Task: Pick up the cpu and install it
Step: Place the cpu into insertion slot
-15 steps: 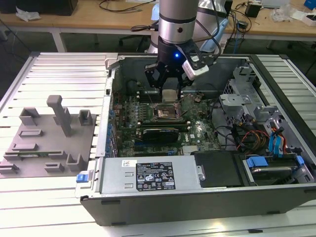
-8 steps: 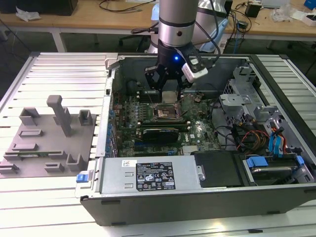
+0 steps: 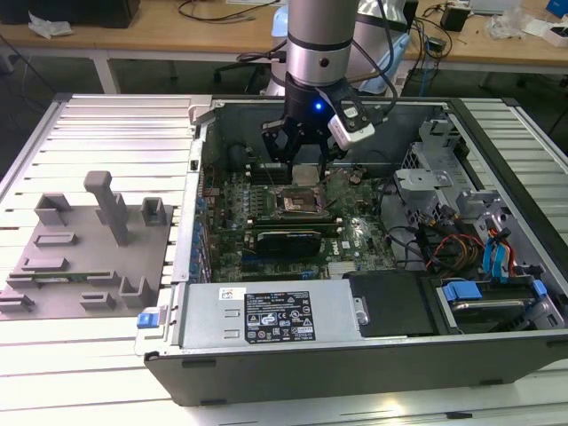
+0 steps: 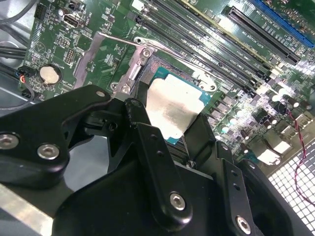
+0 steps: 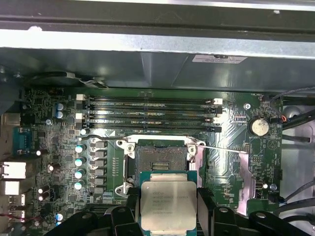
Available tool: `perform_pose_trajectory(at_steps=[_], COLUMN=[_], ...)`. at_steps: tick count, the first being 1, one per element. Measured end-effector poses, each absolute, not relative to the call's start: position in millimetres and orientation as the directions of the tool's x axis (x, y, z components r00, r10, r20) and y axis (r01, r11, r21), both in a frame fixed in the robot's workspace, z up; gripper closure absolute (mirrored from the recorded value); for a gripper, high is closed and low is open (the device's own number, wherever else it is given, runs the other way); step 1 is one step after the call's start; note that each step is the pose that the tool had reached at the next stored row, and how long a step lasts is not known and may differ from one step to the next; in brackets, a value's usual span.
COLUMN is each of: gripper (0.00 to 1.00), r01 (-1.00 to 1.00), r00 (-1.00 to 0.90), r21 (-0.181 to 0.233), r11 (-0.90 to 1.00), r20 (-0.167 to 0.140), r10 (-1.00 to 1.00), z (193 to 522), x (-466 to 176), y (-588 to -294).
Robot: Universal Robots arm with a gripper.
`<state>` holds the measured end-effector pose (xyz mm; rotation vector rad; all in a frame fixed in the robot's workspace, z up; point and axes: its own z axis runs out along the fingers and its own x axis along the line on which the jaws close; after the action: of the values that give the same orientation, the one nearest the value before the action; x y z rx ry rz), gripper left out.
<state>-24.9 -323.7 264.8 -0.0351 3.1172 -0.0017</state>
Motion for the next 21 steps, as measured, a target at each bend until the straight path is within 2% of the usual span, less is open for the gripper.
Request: perform_pose_trajectory(at_steps=[13,21], gripper=[0.45,0.45], r01=[-0.017,0.122], r00=[-1.0,-0.992], r21=[-0.001,-0.001], r11=[1.0,0.992], r20=[-0.024,-0.024], r10=[-0.017,0.122], z=[264.6,264.6], x=[-24.9,-24.9], y=[-323.7,-323.7])
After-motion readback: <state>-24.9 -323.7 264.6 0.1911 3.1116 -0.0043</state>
